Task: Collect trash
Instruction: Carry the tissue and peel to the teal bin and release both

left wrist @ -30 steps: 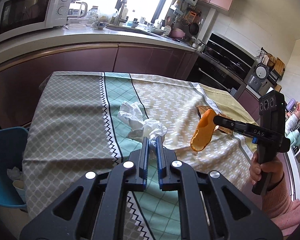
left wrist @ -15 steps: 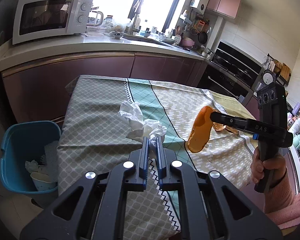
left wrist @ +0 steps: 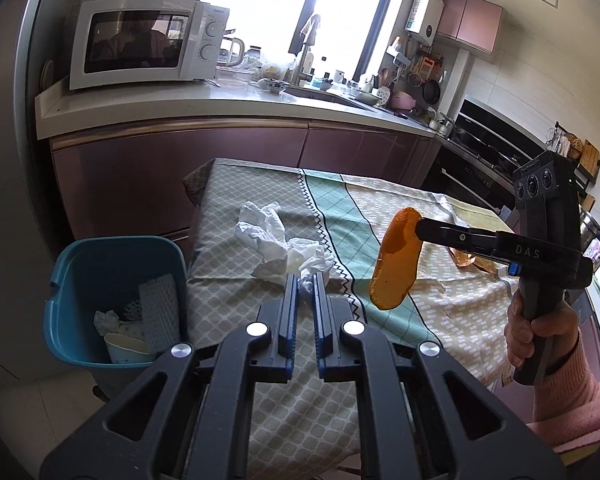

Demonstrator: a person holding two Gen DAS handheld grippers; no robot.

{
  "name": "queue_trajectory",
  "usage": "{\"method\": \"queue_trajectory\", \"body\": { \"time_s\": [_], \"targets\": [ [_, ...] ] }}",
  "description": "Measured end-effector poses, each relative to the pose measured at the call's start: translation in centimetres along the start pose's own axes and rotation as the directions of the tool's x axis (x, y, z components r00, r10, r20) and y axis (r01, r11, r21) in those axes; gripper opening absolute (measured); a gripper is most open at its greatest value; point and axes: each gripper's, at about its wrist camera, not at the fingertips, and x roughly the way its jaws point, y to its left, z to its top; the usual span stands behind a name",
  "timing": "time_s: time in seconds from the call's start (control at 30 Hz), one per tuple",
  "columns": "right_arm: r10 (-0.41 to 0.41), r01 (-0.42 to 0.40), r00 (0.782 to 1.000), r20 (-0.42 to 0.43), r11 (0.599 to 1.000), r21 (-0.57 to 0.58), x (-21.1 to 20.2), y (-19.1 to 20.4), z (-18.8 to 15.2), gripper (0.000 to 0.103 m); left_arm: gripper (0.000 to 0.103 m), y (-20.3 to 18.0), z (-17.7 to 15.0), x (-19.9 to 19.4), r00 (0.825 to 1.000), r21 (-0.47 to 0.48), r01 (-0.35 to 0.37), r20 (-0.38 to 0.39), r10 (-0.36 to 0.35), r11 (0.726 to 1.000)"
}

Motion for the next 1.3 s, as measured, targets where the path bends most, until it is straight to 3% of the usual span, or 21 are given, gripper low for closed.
{"method": "queue_trajectory", "body": {
  "time_s": [0.67,1.3],
  "targets": [
    [0.111,-0.117,0.991,-0.075,0.99,-0.077,7.7,6.1,2.2,0.004,0.008,6.4,-0.8,-3.6,0.993,-0.087,-0.11,0.038,0.113,0.99],
    [0.13,-0.141,0.98,-0.149,0.988,-0.066,14.8,7.9,2.7,0.004,0.008,11.2,-1.0,-2.1,0.981,-0.146,-0.192,-0.008,0.193,0.97]
  ]
}}
